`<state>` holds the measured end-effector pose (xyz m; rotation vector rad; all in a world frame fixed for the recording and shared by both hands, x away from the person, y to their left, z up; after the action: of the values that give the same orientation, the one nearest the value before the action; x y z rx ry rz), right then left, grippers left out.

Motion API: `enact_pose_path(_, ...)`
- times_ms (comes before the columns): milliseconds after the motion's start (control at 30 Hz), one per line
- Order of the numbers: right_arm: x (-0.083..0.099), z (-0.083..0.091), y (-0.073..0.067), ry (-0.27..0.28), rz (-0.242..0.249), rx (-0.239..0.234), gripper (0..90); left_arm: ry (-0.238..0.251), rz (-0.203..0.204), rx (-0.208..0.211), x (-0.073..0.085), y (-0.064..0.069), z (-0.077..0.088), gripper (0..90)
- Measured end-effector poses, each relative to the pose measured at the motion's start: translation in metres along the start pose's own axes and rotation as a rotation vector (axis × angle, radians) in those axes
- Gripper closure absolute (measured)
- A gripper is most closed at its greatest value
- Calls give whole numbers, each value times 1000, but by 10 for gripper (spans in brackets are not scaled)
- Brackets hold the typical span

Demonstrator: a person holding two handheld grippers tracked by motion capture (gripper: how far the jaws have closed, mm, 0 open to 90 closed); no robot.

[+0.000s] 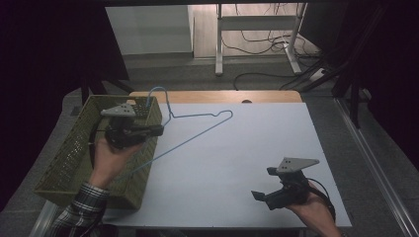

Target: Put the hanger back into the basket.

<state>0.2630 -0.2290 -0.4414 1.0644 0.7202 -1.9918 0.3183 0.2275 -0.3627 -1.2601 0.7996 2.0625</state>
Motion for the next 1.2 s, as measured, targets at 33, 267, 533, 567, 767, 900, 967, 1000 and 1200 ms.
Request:
enact_pose_path(33, 1, 1, 0, 1, -4, 5, 34, 1, 4, -10, 0, -3, 4, 875)
enact_pose_path(267, 10, 6, 3, -1, -43, 26, 15, 28, 22, -80, 2, -19, 26, 874)
enact_pose_path(533, 20, 13, 5, 5, -75, 52, 16, 63, 57, -185, 14, -46, 57, 875)
enact_pose_path(567, 22, 13, 5, 2, -78, 54, 15, 66, 60, -202, 16, -50, 61, 875)
enact_pose_path(767, 26, 13, 7, -9, -85, 63, 16, 82, 82, -271, 25, -67, 83, 875)
enact_pose_path(900, 27, 12, 8, -14, -85, 64, 16, 97, 91, -305, 30, -77, 96, 875)
enact_pose_path(967, 27, 12, 8, -15, -88, 64, 16, 97, 96, -322, 33, -83, 101, 875)
enact_pose_path(1000, 27, 12, 8, -18, -87, 63, 16, 99, 94, -335, 35, -86, 104, 875)
enact_pose_path(1200, 27, 12, 9, -19, -88, 66, 16, 100, 95, -367, 49, -100, 116, 875)
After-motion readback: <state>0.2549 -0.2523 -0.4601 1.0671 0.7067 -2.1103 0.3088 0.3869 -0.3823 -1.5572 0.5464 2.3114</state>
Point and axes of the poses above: each handheld gripper's, and its own axes: z roughly backward along the jaws, x roughly out of its underside, y roughly to its right, the point moved 1 cm from there along -z, roughly forward along the jaws, and after that the axes turned 11 degrees about y, right-handed, at the moved point
